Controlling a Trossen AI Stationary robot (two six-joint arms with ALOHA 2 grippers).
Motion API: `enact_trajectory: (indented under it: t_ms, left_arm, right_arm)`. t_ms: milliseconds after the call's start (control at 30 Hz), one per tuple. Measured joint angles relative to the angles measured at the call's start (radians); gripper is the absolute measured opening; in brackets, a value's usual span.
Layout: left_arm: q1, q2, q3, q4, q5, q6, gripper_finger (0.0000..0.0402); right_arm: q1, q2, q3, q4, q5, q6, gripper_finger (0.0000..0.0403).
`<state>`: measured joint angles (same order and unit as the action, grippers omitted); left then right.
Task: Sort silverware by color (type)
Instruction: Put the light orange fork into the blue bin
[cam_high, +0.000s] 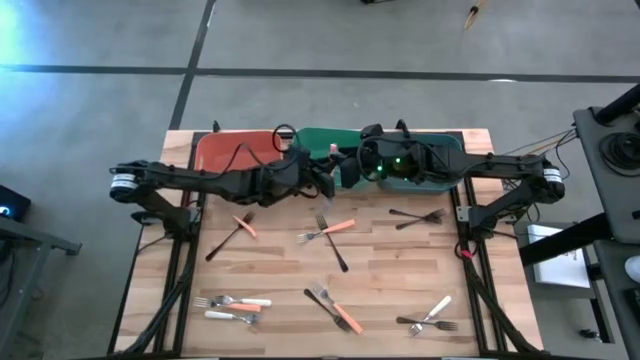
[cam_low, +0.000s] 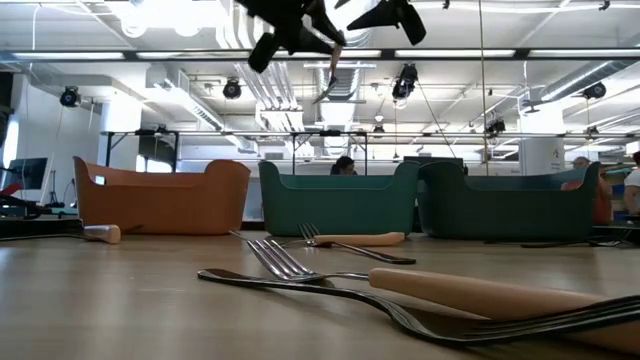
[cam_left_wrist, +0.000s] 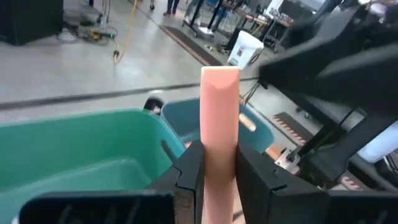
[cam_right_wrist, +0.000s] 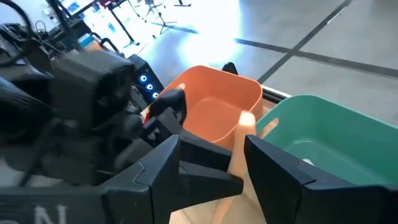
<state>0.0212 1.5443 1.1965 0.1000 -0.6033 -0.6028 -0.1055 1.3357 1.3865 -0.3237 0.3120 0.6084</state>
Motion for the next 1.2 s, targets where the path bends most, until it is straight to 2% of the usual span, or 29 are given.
enact_trajectory:
  t_ms: [233,667,833,1067,1200]
  left_arm:
    - [-0.007,0.033,0.087,-0.128,-0.023,0.037,0.0050]
    - [-0.008,0.027,0.097,-0.130,-0.041,0.067,0.0050]
    - [-0.012,0.028,0.097,-0.087,-0.001,0.082,0.0050]
    - [-0.016,0.034,0.097,-0.063,0.003,0.104,0.0050]
    - [-0.016,0.034,0.097,-0.048,0.010,0.108,0.0050]
  right_arm:
    - [0.000,-0.002,0.000,-0.027,0.002,0.002,0.0171]
    - [0.000,-0.028,0.000,-0.067,0.005,0.001,0.0171]
    - [-0.008,-0.027,0.000,-0.068,0.011,-0.003,0.0171]
    - [-0.020,-0.025,0.000,-0.066,0.013,-0.006,0.0170]
    - [-0.026,-0.025,0.000,-0.065,0.013,-0.006,0.0156]
